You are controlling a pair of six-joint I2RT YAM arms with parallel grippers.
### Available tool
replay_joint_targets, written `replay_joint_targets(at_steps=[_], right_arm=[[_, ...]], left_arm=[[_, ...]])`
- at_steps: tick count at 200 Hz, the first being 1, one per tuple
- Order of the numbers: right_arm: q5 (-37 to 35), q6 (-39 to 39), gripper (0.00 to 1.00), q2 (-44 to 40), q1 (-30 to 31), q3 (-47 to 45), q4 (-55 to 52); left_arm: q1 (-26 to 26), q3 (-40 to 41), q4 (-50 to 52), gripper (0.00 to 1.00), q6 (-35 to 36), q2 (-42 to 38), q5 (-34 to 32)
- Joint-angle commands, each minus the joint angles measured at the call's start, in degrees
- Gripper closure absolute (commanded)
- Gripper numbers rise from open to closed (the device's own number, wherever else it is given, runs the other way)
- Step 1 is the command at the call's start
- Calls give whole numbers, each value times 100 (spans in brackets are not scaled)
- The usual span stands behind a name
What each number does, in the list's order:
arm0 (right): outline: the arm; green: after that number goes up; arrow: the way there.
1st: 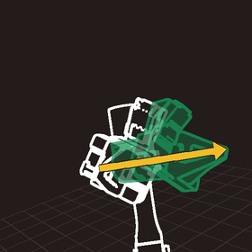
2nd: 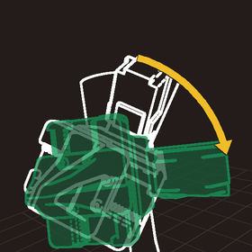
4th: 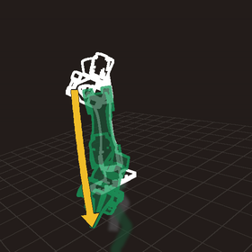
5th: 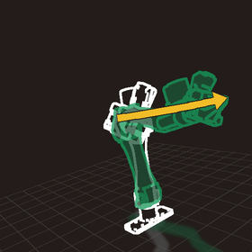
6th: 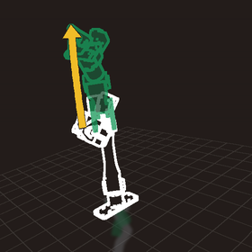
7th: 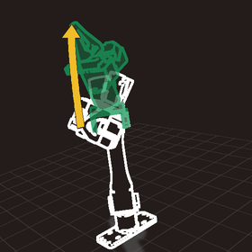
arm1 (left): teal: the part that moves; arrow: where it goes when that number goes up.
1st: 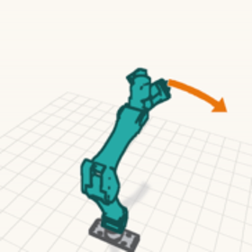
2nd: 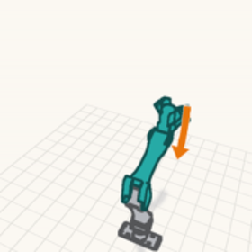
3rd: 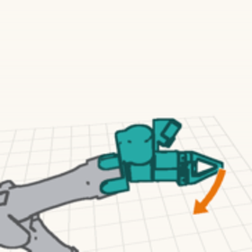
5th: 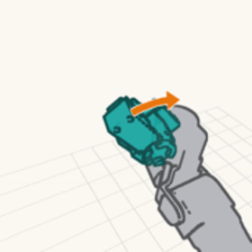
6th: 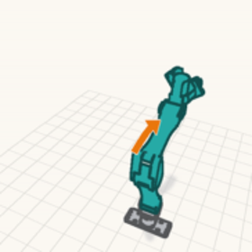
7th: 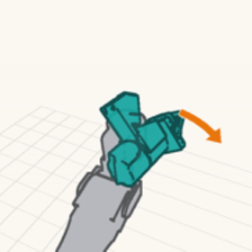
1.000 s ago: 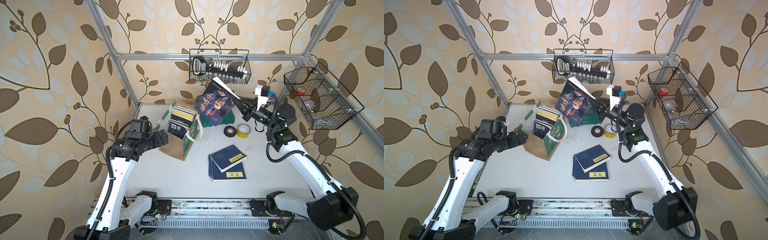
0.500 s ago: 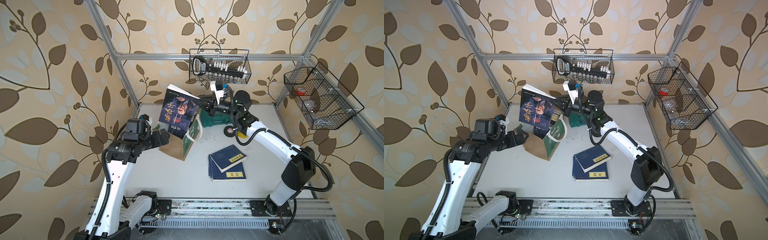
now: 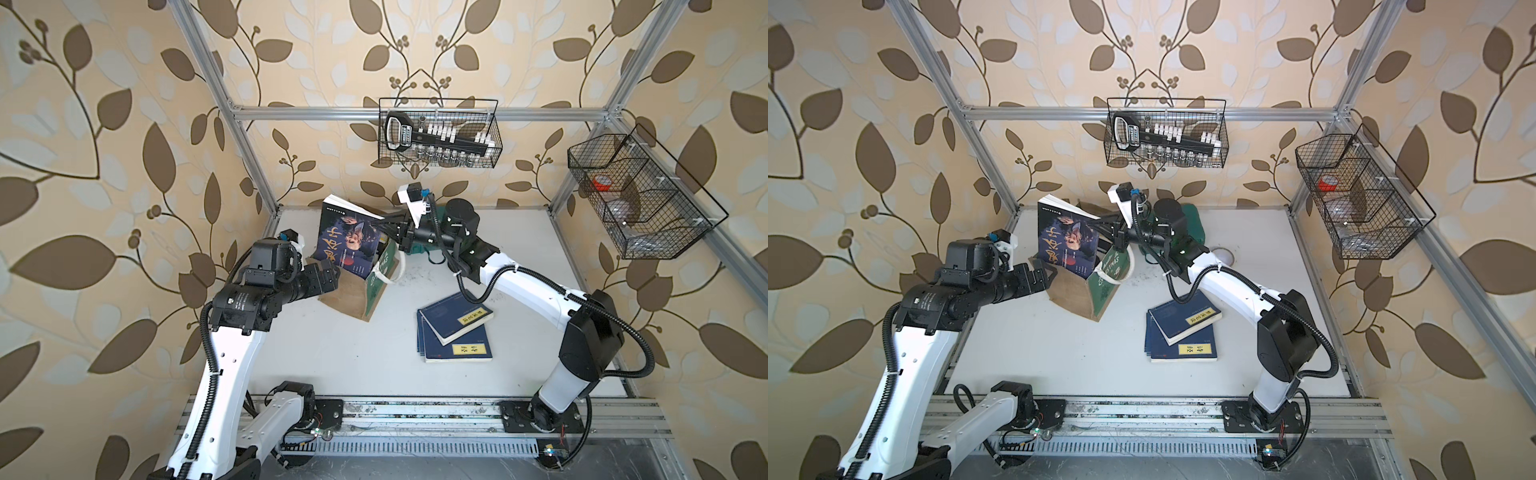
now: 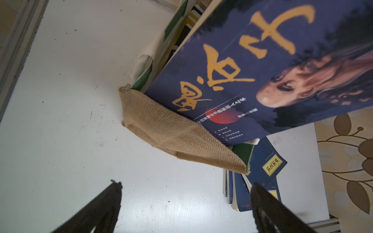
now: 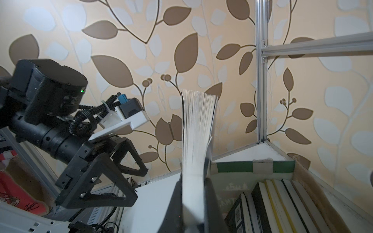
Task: Put the books into the canvas bag
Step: Place the book in the canvas bag.
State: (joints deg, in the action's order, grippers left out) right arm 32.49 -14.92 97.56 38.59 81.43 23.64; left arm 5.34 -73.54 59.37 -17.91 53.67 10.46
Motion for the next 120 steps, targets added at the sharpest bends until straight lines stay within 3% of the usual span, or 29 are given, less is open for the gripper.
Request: replay_joint_targets(at_steps=[1,26,62,100,120], right_arm=[[-789,107,100,-505,43,-272,175],[-836,37,100,-603,61,-367,87],[-139,32,100,-142,96,158,-437],[-248,-180,100,45,237,41,-212],[-321,-265,90,46,237,-59,-155]], left_arm=[[63,-22,-66,1,157,-102,-7],[72,-32,-82,1,152,-85,-1],[73,-51,-91,1,144,-72,8],[75,-69,-66,1,146,-67,-11],[77,-67,-72,1,142,-49,23]])
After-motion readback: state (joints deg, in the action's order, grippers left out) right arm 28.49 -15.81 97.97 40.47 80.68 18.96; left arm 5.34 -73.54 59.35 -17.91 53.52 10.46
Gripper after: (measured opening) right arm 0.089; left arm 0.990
